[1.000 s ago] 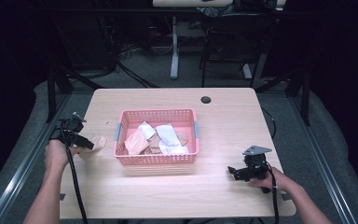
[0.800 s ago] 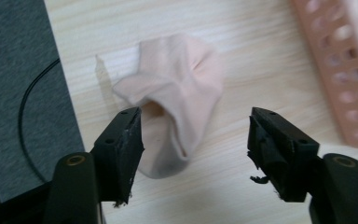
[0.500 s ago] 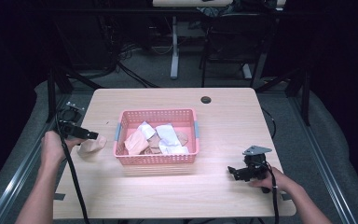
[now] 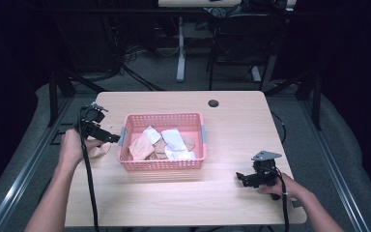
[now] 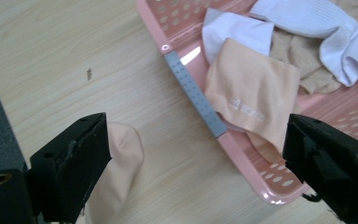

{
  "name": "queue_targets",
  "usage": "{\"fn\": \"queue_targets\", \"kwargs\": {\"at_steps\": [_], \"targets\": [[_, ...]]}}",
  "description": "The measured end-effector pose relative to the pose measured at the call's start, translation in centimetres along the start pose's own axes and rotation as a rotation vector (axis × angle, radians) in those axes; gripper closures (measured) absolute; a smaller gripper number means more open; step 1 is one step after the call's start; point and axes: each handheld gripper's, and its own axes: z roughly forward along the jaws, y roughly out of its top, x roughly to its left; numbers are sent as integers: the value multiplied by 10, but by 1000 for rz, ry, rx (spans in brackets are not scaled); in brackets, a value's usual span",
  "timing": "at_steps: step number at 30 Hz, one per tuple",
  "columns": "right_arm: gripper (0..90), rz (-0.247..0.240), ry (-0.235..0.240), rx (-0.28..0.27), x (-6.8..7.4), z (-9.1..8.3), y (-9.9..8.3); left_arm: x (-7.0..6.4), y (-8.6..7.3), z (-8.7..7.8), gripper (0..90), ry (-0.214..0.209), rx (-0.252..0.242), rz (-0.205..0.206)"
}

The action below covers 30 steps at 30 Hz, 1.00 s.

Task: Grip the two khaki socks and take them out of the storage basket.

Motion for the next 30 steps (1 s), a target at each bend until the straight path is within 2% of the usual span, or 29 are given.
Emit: {"fn": "queue_targets", "kwargs": {"at_steps": [5,8,16,19,23,27,28,29,30], "targets": [[0,0,0,0,0,0,0,-12,7,7,27,-8,-4,26],[0,1,0,0,0,0,0,-23,12,15,32,-26,0,55],[0,0,0,0,0,0,0,-43,22,30,17,-60,2,94],[0,0,0,0,0,0,0,-54,24,40,57,-76,20,128],[0,0,0,0,0,0,0,-65,25,56,141,-97,48,154],[0,0,0,0,0,0,0,-71,26,67,178,-110,76,166],[0,0,0,0,0,0,0,-72,26,69,202,-115,81,169],[0,0,0,0,0,0,0,-74,26,71,263,-109,79,174],[0,0,0,0,0,0,0,-76,26,73,263,-111,81,173]]}}
